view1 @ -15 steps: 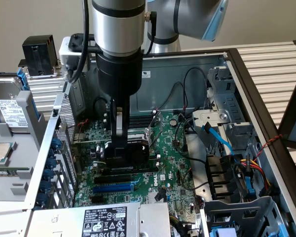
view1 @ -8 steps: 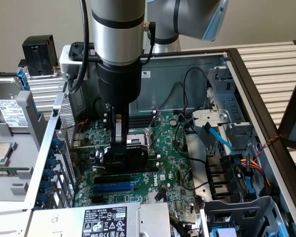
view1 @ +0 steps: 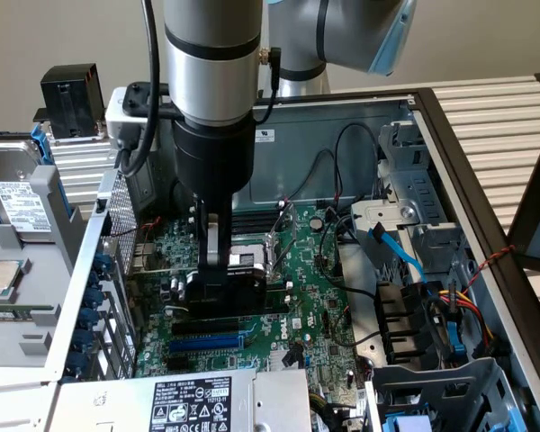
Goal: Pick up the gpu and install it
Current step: 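Insert the gpu into the slot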
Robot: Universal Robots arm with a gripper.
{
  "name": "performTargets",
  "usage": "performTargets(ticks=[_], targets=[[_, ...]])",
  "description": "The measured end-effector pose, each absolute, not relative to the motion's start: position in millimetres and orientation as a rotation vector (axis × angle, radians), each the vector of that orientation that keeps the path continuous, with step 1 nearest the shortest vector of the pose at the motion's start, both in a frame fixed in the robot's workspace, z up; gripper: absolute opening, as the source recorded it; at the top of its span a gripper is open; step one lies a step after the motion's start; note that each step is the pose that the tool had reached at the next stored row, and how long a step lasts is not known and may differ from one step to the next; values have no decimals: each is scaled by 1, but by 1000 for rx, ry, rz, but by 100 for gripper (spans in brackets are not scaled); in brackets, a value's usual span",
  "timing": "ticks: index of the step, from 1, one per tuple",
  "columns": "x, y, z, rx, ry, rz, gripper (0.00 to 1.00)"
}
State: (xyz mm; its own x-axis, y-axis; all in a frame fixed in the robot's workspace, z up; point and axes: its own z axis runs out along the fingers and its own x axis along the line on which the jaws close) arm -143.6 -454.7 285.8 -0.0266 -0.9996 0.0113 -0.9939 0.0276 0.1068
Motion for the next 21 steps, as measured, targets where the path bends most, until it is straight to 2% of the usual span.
performTargets(ticks=[10, 21], targets=[[-149, -456, 280, 2143, -2203, -82, 27], [-152, -457, 278, 2143, -2205, -82, 27]])
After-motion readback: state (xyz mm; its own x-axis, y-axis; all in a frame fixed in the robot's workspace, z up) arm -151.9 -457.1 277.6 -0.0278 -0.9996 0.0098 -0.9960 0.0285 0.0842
